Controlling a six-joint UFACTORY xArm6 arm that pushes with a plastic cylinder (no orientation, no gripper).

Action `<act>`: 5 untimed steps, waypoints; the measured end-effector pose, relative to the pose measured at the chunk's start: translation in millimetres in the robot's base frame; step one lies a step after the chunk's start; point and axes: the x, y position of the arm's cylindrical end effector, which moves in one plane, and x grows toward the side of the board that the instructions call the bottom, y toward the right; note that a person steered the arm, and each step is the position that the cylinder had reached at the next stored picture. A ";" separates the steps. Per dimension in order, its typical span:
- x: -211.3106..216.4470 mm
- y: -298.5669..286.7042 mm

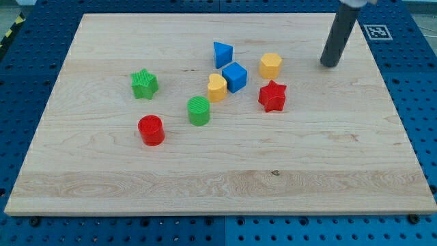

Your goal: Push the red star into green star

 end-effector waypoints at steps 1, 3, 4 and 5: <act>66.9 -20.5; 107.2 -80.6; 100.3 -119.3; 96.5 -136.4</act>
